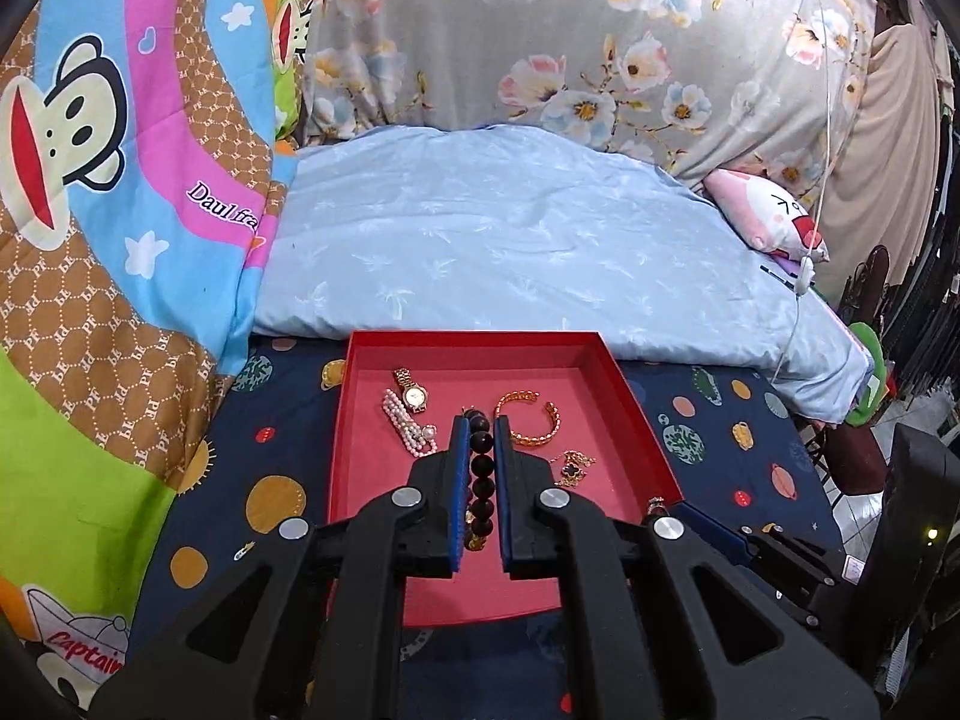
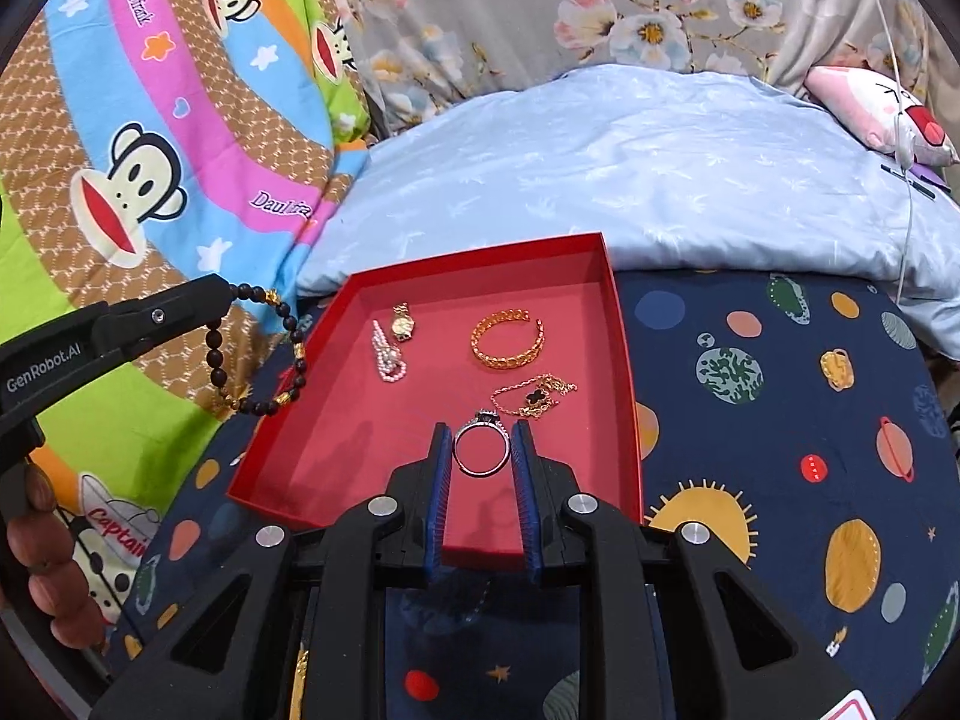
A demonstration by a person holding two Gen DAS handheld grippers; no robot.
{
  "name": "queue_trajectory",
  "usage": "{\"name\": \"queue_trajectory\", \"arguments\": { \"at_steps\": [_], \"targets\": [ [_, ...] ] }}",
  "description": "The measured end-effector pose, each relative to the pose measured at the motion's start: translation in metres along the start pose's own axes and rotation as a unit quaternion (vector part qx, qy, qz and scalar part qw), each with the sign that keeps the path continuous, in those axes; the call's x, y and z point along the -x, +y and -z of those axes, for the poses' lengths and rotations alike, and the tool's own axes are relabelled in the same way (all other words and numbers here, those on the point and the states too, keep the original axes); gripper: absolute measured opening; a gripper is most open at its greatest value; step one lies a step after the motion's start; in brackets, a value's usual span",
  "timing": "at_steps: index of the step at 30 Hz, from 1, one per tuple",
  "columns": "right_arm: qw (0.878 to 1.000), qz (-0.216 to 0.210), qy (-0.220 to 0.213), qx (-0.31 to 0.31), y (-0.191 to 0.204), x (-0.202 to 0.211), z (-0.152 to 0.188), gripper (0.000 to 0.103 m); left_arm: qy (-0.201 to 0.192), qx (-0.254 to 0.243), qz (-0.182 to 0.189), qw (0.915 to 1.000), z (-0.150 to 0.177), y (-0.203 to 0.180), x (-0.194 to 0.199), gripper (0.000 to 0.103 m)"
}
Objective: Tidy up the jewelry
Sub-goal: 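Carry the ring and bracelet into the red tray and open both tools, then move the right tool to the gold chain while the left tool moves to a gold hoop earring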
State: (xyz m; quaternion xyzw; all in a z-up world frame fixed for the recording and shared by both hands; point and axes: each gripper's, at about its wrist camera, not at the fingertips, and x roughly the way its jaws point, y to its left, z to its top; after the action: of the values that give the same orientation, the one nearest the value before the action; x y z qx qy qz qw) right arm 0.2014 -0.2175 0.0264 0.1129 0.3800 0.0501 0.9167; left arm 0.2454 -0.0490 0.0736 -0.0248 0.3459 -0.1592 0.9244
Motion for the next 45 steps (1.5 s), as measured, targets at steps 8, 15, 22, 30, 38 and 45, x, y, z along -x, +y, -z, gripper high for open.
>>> {"name": "queue_trajectory", "arguments": {
  "at_steps": [8, 15, 22, 30, 38, 45],
  "targets": [
    [1.0, 0.015, 0.0, 0.003, 0.0, -0.009, -0.005, 0.021, 0.013, 0.009, -0.004, 0.9999, 0.005, 0.003, -0.009, 0.008],
    [1.0, 0.008, -0.004, -0.01, -0.001, -0.001, -0.003, 0.025, 0.023, 0.031, -0.012, 0.9992, 0.018, 0.016, -0.004, 0.027],
    [1.0, 0.006, -0.013, -0.008, 0.005, 0.026, 0.019, 0.026, 0.026, 0.044, -0.032, 0.9982, 0.044, 0.033, 0.017, 0.036],
    [1.0, 0.013, -0.004, 0.02, 0.024, 0.056, 0.065, 0.026, 0.049, 0.055, -0.049, 0.996, 0.091, 0.047, 0.041, 0.036],
    [0.999, -0.004, 0.034, 0.035, 0.045, 0.065, 0.112, 0.026, 0.08, 0.069, -0.058, 0.9927, 0.136, 0.061, 0.058, 0.036],
    [0.996, -0.02, 0.074, 0.042, 0.066, 0.048, 0.143, 0.026, 0.101, 0.074, -0.062, 0.9902, 0.165, 0.067, 0.068, 0.036]
  ]
}}
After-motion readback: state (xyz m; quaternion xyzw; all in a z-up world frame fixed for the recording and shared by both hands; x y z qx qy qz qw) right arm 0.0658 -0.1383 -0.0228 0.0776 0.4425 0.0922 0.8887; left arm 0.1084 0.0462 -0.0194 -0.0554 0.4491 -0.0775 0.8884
